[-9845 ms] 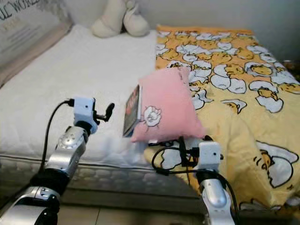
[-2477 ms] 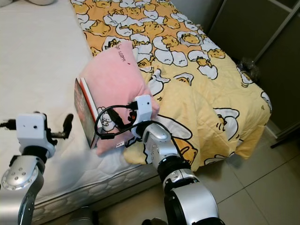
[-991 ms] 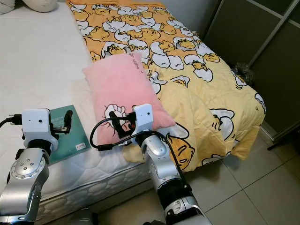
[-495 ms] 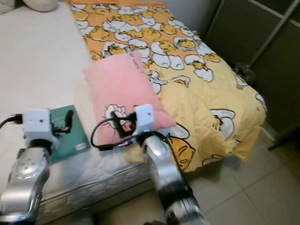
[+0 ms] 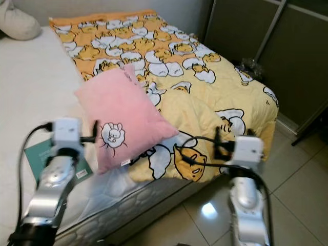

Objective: Clean up the room

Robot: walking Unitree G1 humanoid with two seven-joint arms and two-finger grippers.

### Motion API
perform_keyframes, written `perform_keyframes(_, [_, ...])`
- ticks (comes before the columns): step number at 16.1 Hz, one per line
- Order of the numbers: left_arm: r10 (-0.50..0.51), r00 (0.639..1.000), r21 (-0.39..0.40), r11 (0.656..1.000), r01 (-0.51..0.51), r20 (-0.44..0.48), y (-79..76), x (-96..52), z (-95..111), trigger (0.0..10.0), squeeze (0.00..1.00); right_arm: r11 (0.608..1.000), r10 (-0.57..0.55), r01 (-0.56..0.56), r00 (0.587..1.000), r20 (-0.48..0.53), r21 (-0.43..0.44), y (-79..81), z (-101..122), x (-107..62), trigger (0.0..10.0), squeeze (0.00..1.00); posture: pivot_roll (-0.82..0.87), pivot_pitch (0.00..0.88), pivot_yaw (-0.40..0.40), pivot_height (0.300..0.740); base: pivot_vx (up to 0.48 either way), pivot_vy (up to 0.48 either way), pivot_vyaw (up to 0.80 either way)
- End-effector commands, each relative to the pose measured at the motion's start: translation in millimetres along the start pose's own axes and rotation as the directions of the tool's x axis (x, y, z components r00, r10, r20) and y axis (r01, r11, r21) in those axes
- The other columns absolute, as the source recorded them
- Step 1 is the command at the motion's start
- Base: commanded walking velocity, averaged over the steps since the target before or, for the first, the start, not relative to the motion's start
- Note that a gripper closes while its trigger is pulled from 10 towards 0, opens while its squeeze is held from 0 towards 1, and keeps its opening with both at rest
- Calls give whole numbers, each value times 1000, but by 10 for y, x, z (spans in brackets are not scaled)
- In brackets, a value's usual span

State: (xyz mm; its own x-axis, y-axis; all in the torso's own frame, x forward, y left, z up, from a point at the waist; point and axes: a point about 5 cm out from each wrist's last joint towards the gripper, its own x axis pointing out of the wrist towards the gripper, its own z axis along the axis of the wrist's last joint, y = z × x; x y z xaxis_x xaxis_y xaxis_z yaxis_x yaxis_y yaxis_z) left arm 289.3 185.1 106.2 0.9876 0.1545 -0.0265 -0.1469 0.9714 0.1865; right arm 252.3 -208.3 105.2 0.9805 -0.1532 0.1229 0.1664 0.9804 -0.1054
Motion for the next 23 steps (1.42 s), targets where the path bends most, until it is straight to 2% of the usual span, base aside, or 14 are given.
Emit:
perform_keyframes(1, [31, 999, 0, 1000, -31, -23, 14, 8, -39, 10000, 0, 1000, 19, -19, 1000, -3, -5, 30, 32, 22, 10000, 0, -46, 0, 9, 732, 0, 0, 0])
perform_keyframes(4, [21, 999, -14, 1000, -22, -45, -41, 93, -71, 10000, 0, 987, 159, -157, 985, -70, 24, 187, -21, 131, 10000, 0, -51, 0, 3, 732, 0, 0, 0])
perform_keyframes(6, [20, 998, -1, 1000, -20, -66, -18, 81, -143, 10000, 0, 987, 158, -153, 984, -88, 54, 190, -33, 106, 10000, 0, -50, 0, 0, 732, 0, 0, 706])
perform_keyframes(7, [22, 997, -4, 1000, -22, -74, -3, 72, -164, 10000, 0, 987, 159, -155, 983, -96, 52, 188, -47, 83, 10000, 47, -49, 0, -1, 732, 0, 0, 650])
perform_keyframes(8, [18, 997, -2, 1000, -19, -73, -10, 72, -170, 10000, 0, 987, 154, -149, 983, -104, 55, 182, -65, 72, 10000, 47, -47, 0, 0, 732, 0, 0, 650])
perform_keyframes(10, [-9, 999, 8, 1000, 9, -46, -66, 96, -128, 10000, 0, 987, 157, -151, 981, -113, 63, 191, -80, 83, 10000, 51, -45, 0, 4, 732, 0, 0, 600])
perform_keyframes(11, [-50, 998, 39, 998, 51, -24, -135, 114, -89, 10000, 0, 988, 152, -146, 981, -120, 55, 201, -86, 97, 10000, 20, -45, 0, 9, 740, 0, 0, 419])
perform_keyframes(13, [-47, 998, -9, 999, 47, -28, -162, 145, -76, 10000, 0, 988, 151, -145, 982, -116, 60, 220, -81, 110, 10000, 0, -50, 0, 17, 740, 120, -427, 0])
perform_keyframes(16, [-35, 999, -45, 998, 34, -37, -161, 196, -66, 10000, 0, 986, 157, -151, 982, -103, 70, 247, -56, 141, 10000, 43, -57, 0, 23, 740, 167, -409, 617])
perform_keyframes(18, [-14, 998, -68, 998, 10, -59, -133, 218, -94, 10000, 0, 984, 175, -170, 979, -101, 63, 262, -52, 165, 10000, 106, -56, 0, 22, 740, 261, -401, 513])
perform_keyframes(23, [-17, 998, -78, 997, 12, -64, -148, 252, -91, 10000, 0, 979, 201, -196, 974, -104, 50, 279, -53, 203, 10000, 153, -50, 0, 16, 740, 264, -399, 471])
